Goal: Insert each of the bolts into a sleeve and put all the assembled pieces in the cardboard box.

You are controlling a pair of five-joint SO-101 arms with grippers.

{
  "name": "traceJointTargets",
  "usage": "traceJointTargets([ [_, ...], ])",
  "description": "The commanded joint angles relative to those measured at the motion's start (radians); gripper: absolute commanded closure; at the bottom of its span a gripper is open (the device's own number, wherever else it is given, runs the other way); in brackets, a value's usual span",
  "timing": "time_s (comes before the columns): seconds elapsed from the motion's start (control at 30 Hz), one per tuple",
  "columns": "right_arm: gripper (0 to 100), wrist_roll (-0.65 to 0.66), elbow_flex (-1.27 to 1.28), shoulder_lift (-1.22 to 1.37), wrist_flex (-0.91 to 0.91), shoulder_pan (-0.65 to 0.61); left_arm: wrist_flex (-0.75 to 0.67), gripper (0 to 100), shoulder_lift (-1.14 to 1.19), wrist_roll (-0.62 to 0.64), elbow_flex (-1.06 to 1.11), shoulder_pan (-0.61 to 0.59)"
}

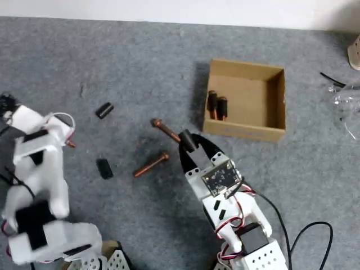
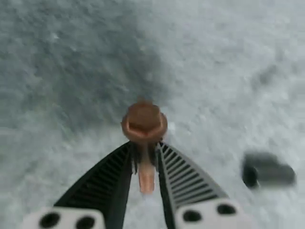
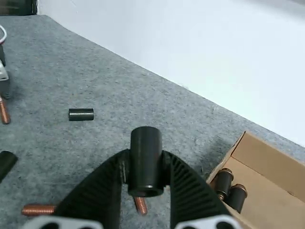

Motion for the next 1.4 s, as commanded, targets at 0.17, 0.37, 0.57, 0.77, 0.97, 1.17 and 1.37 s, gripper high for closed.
traceJointTargets([
  [0.17, 99.5, 0.006, 0.104, -0.015, -0.013, 0.013, -0.018, 99, 0.449, 0.107, -0.321, -0.134],
  [0.37, 99.5, 0.006, 0.104, -0.015, -0.013, 0.013, 0.003, 99, 0.542, 0.107, -0.406, -0.156],
  [0.57, 99.5, 0.006, 0.104, -0.015, -0.013, 0.013, 0.137, 99, 0.372, 0.104, -0.400, -0.102],
  [0.77, 99.5, 0.006, 0.104, -0.015, -0.012, 0.013, 0.331, 99, 0.041, 0.101, -0.390, 0.085],
  [0.97, 99.5, 0.006, 0.104, -0.015, -0.012, 0.013, 0.338, 100, -0.306, 0.005, -0.200, 0.377],
  [1.17, 99.5, 0.009, 0.104, -0.015, 0.004, 0.008, 0.196, 100, -0.625, -0.012, 0.005, 0.552],
  [1.37, 99.5, 0.012, 0.104, -0.015, 0.008, -0.010, 0.121, 100, -0.934, -0.011, 0.130, 0.644],
])
